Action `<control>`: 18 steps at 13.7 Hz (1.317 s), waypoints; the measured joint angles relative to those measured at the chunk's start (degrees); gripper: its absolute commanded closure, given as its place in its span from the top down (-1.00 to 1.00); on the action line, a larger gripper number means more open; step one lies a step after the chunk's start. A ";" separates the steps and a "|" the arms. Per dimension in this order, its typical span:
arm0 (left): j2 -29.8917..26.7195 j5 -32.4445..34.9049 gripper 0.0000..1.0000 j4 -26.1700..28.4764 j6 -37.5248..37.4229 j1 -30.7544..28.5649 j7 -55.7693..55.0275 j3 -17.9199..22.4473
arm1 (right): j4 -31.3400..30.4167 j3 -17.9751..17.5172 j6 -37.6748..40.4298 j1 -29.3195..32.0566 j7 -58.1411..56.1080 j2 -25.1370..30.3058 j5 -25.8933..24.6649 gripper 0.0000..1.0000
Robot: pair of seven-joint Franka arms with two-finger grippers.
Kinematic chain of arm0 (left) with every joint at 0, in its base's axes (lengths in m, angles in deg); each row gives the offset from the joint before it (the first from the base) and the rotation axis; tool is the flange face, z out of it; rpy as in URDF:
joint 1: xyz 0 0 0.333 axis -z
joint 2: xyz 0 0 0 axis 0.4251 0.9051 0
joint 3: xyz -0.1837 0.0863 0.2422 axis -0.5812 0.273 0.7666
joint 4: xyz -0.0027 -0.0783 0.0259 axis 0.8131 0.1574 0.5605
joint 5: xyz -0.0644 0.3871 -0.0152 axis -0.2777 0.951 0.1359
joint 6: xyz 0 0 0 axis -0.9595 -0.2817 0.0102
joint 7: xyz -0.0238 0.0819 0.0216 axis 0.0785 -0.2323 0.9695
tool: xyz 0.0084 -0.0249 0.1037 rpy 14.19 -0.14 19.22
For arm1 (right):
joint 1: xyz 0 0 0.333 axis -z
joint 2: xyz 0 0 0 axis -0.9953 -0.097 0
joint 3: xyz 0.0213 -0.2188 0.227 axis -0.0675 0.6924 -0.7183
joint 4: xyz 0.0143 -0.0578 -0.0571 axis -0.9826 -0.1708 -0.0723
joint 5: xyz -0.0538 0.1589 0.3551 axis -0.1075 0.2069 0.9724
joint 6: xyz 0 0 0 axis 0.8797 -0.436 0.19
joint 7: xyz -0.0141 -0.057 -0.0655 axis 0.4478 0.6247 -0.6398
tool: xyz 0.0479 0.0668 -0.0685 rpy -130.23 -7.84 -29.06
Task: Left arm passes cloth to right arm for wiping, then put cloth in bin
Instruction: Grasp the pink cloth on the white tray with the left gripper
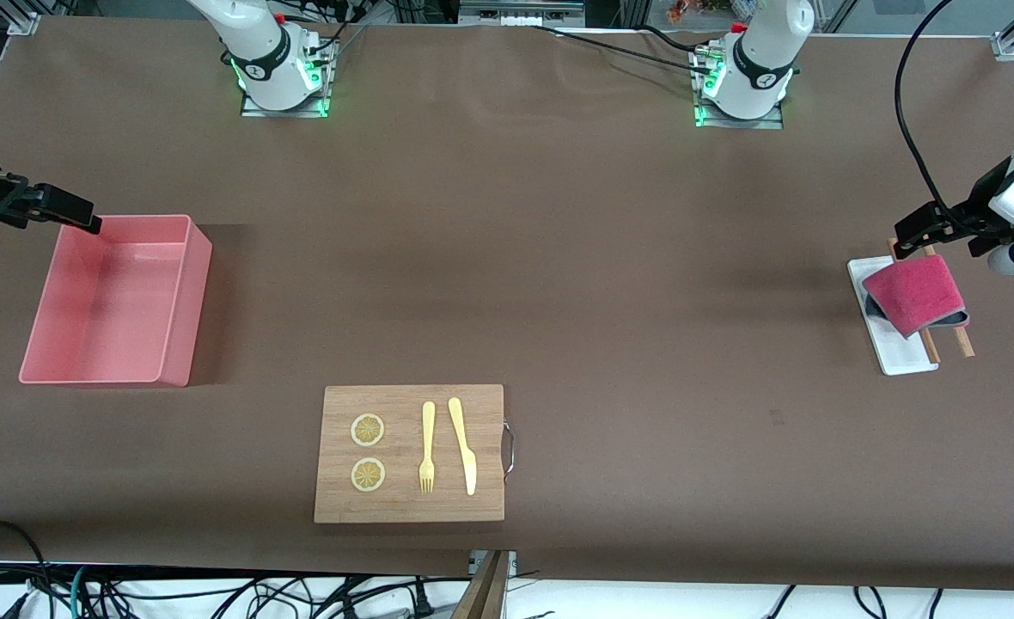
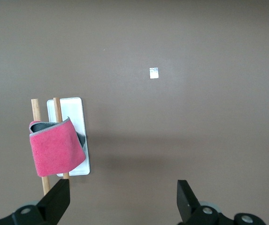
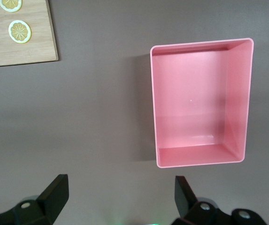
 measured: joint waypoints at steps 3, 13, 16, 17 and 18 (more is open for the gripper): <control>0.00 0.00 1.00 0.00 -0.03 0.00 0.00 0.00 | 0.00 0.00 0.00 0.01 0.00 -0.03 0.00 1.00; 0.83 0.00 1.00 0.02 -0.33 -0.33 -0.06 0.11 | 0.00 0.00 0.01 0.15 0.00 -0.11 0.00 1.00; 3.99 0.00 1.00 0.15 -0.50 -2.63 -0.11 0.45 | 0.00 0.00 0.01 0.15 0.00 -0.11 0.00 1.00; 5.53 0.00 1.00 0.19 0.03 -3.79 -0.09 0.57 | 0.00 0.00 0.01 0.15 0.00 -0.11 0.00 1.00; 7.12 0.00 1.00 0.28 1.25 -5.21 0.14 0.66 | 0.00 0.00 0.01 0.15 0.00 -0.11 0.00 1.00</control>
